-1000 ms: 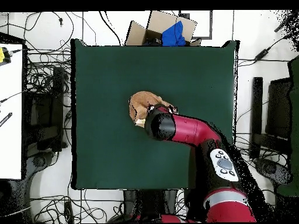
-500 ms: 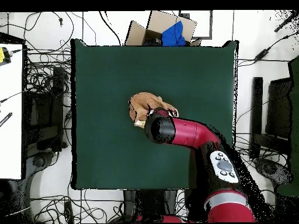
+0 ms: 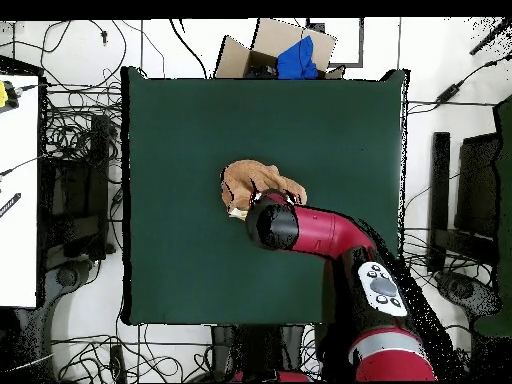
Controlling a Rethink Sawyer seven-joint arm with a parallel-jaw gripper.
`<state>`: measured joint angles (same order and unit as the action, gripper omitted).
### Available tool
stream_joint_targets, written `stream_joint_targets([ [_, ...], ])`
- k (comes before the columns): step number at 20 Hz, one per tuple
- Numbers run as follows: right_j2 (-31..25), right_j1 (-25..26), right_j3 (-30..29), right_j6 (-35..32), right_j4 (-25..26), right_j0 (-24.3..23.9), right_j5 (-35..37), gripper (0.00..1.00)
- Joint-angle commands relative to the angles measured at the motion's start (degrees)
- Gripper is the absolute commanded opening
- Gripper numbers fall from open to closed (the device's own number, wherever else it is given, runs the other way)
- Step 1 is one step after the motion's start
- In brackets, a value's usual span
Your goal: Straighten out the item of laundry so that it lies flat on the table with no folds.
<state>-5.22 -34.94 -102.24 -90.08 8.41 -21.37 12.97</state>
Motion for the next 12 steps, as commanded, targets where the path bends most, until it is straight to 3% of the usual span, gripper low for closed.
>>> stream_joint_targets([
  [1,-5.16,-0.54,-4.17,-5.49,2.79,0.47,-2.03,1.0],
  [12,-4.85,-0.8,-4.9,-6.39,2.55,1.02,-2.61,1.0],
])
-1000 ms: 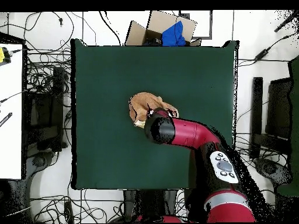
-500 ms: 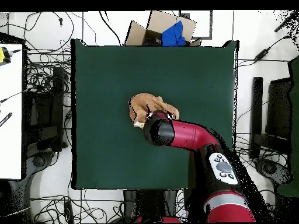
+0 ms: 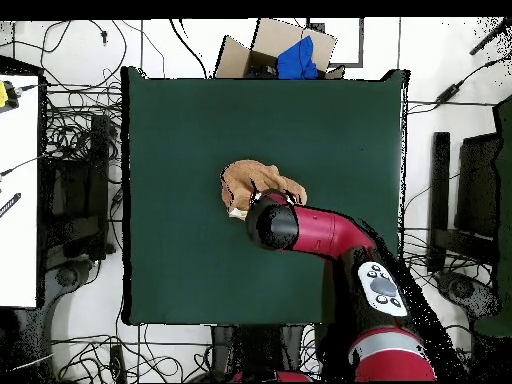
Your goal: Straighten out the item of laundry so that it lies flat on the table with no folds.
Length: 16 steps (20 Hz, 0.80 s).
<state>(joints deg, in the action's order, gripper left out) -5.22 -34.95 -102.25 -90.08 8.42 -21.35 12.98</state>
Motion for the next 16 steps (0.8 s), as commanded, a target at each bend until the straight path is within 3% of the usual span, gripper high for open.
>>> stream_joint_targets([
  [1,-4.8,-0.84,-4.88,-6.43,2.58,1.07,-2.76,1.0],
  [11,-7.1,2.02,-2.72,-4.34,3.17,-0.98,-3.03,1.0],
  [16,-5.81,0.55,-3.98,-5.77,3.06,0.08,-4.01,1.0],
])
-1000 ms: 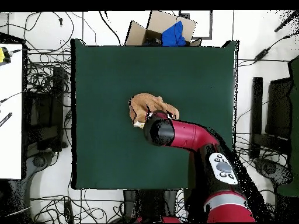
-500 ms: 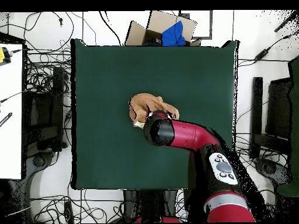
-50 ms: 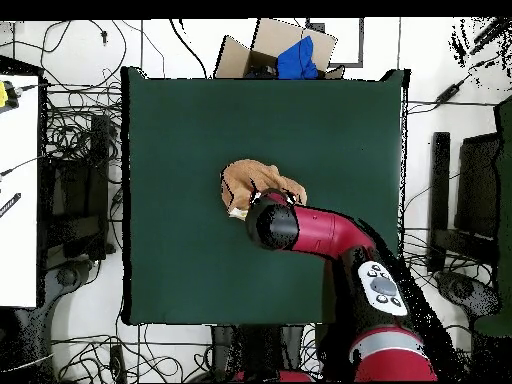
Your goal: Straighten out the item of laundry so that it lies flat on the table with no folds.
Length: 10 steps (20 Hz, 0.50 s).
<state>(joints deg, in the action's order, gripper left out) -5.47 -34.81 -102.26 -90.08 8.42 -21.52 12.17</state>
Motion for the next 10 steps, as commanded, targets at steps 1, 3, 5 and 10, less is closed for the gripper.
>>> stream_joint_targets([
  [1,-5.61,0.26,-4.13,-5.82,2.96,0.27,-3.13,1.0],
  [3,-5.72,0.48,-3.85,-5.69,2.93,0.17,-3.17,1.0],
  [5,-5.7,0.67,-3.54,-5.56,2.98,0.16,-3.23,1.0],
  [10,-5.33,0.45,-3.15,-5.64,2.98,0.37,-3.37,1.0],
])
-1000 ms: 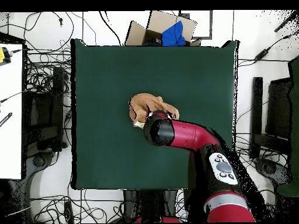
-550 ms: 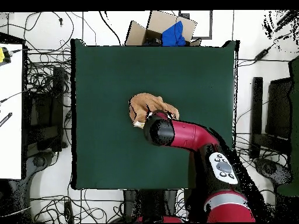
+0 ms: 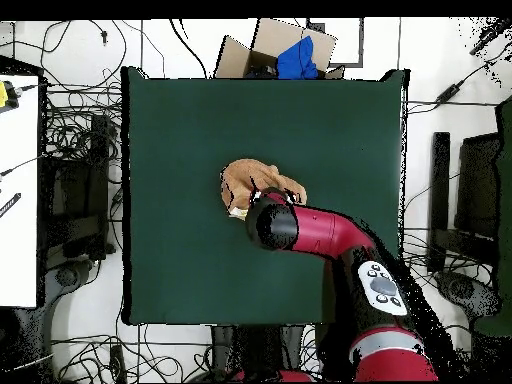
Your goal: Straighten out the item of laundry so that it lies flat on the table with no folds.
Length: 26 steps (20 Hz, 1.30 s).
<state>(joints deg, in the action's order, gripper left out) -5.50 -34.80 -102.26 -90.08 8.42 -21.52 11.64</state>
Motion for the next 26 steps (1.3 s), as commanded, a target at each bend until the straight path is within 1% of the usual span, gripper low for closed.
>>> stream_joint_targets([
  [1,-5.31,0.41,-3.14,-5.67,2.95,0.35,-2.87,1.0],
  [7,-4.9,0.47,-2.75,-6.5,2.27,0.42,-3.06,1.0],
  [10,-3.95,0.67,-2.73,-7.33,2.17,0.67,-4.0,1.0],
  [16,-2.04,0.68,-2.29,-7.55,2.24,1.81,-3.25,1.0],
  [26,-2.28,0.87,-2.57,-7.46,2.22,1.71,-3.17,1.0],
])
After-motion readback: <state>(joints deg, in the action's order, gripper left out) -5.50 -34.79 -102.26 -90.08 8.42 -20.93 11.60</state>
